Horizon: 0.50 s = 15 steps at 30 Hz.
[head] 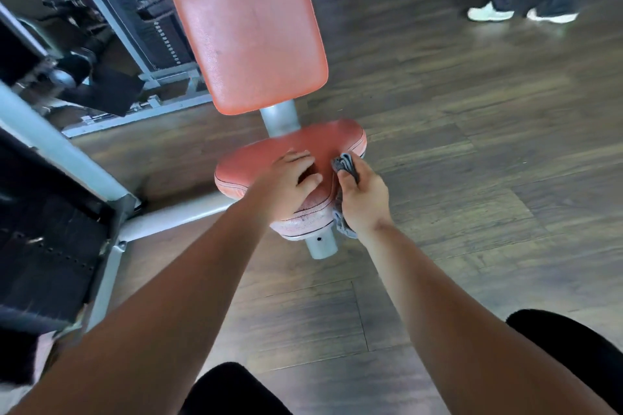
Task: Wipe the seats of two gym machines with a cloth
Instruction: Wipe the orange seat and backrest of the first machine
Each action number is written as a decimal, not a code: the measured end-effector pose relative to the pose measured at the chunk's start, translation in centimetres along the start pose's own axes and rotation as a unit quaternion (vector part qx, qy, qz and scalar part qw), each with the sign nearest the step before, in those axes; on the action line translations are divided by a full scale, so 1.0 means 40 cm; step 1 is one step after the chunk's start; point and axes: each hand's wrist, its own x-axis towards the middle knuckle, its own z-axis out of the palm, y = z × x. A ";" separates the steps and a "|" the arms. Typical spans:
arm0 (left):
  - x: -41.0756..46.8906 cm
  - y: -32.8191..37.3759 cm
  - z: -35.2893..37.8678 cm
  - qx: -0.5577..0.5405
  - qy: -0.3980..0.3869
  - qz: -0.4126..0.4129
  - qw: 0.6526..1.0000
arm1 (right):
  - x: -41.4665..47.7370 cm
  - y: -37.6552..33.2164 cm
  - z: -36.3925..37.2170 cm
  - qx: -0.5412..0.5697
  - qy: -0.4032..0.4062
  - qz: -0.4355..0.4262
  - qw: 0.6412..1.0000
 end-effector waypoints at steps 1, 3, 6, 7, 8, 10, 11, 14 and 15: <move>-0.008 0.012 -0.009 -0.018 0.027 -0.002 0.999 | 0.003 -0.023 -0.012 -0.006 0.001 -0.005 1.000; -0.030 0.044 -0.024 -0.094 0.092 -0.016 0.991 | 0.004 -0.081 -0.025 0.011 -0.008 -0.005 1.000; -0.069 0.107 -0.041 -0.338 0.158 -0.075 0.925 | -0.002 -0.166 -0.017 0.067 -0.035 -0.028 0.997; -0.079 0.128 -0.048 -0.429 0.161 -0.088 0.885 | -0.006 -0.190 -0.008 0.083 -0.043 -0.045 0.995; -0.088 0.145 -0.054 -0.497 0.160 -0.092 0.848 | -0.007 -0.207 0.003 0.115 -0.047 -0.054 0.991; -0.103 0.165 -0.068 -0.574 0.158 -0.091 0.798 | -0.021 -0.246 0.021 0.205 -0.069 -0.024 0.976; -0.114 0.170 -0.078 -0.597 0.158 -0.087 0.782 | -0.031 -0.261 0.030 0.232 -0.081 -0.005 0.969; -0.133 0.157 -0.094 -0.623 0.176 -0.096 0.756 | -0.042 -0.274 0.062 0.232 -0.135 0.011 0.963; -0.139 0.146 -0.096 -0.617 0.191 -0.104 0.756 | -0.043 -0.276 0.072 0.222 -0.153 0.016 0.963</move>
